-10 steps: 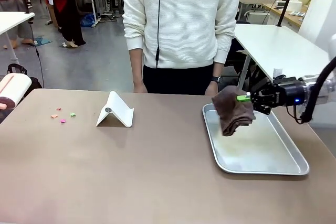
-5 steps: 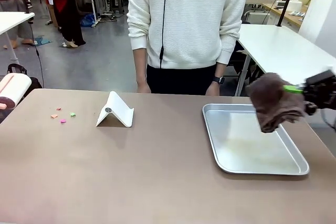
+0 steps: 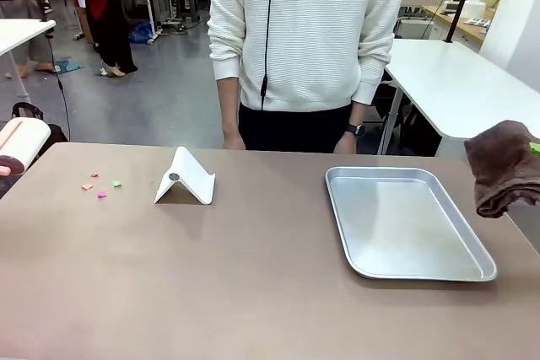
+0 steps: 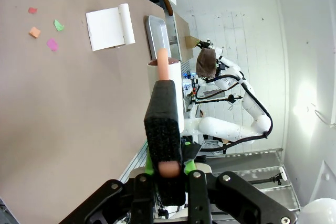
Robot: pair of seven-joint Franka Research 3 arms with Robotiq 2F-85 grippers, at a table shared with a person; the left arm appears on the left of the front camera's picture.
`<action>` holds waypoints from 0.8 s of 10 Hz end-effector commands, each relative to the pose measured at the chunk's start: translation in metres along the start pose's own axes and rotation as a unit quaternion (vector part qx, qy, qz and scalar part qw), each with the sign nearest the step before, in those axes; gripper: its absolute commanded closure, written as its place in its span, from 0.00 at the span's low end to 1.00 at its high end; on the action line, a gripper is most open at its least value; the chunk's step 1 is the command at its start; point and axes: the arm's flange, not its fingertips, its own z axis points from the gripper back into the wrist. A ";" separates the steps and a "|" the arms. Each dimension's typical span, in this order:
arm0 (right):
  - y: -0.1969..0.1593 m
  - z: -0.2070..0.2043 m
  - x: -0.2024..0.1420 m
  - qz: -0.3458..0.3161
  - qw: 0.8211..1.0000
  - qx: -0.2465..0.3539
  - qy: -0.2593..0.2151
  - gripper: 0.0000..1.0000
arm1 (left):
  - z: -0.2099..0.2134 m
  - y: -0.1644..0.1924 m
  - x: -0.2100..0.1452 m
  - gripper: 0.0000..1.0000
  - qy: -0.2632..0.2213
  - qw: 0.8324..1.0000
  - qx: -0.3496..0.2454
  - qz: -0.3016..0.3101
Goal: Clean the surface of the table.
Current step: If a person points to the right, clean the right side of the table with your right hand, and if they point to the left, clean the left side with your left hand, then clean the area not pointed to by the person.
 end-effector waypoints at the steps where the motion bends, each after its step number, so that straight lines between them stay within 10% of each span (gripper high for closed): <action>1: 0.003 -0.001 -0.001 0.004 1.000 0.000 0.005 0.93 | -0.001 -0.003 -0.001 0.78 0.001 1.000 -0.002 -0.007; 8: 0.003 -0.001 -0.001 0.004 1.000 0.000 0.005 0.93 | -0.001 -0.003 -0.001 0.78 0.001 1.000 -0.002 -0.007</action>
